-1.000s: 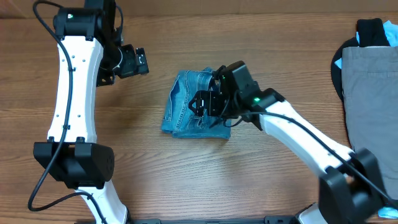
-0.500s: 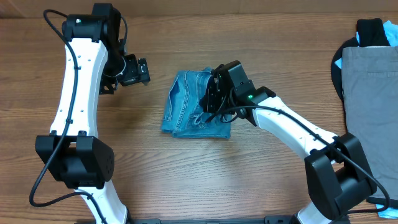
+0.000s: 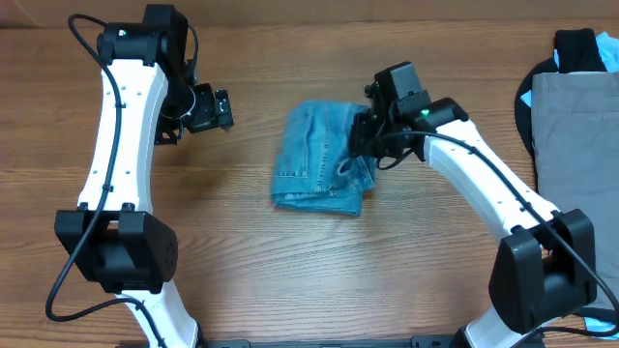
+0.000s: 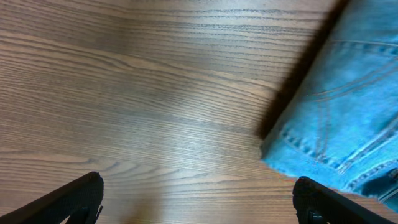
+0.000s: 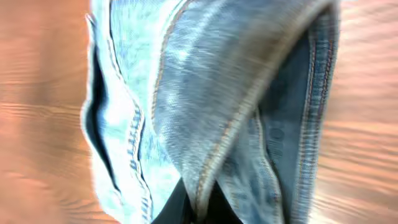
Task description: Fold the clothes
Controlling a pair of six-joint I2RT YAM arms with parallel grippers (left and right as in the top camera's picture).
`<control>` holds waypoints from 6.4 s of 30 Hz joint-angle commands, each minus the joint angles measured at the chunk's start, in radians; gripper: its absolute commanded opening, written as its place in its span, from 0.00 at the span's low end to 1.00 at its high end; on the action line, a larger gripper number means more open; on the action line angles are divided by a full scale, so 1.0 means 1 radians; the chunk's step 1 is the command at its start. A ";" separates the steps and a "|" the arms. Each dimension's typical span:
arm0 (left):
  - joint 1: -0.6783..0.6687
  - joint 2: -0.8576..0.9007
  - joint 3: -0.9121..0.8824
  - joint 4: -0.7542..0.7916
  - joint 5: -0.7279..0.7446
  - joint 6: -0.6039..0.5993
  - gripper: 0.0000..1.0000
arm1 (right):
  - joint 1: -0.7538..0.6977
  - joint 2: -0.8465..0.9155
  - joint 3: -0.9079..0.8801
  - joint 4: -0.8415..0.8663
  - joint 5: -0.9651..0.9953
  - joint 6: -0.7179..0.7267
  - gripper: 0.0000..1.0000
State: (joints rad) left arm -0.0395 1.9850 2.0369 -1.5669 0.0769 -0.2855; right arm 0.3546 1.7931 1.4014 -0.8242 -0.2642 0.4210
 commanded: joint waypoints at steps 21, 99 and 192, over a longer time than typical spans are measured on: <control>-0.007 -0.010 -0.006 0.000 -0.006 0.016 1.00 | -0.071 0.005 -0.264 0.060 0.276 -0.005 0.77; -0.010 -0.010 -0.006 0.002 0.001 0.020 1.00 | -0.160 0.360 -0.007 0.311 -0.175 -0.197 0.32; -0.021 -0.010 -0.006 0.003 0.002 0.020 1.00 | -0.377 -0.140 -0.125 0.050 -0.515 -0.335 0.39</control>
State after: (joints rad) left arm -0.0528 1.9850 2.0350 -1.5642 0.0776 -0.2848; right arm -0.0528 1.6840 1.2636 -0.7040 -0.7815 0.1749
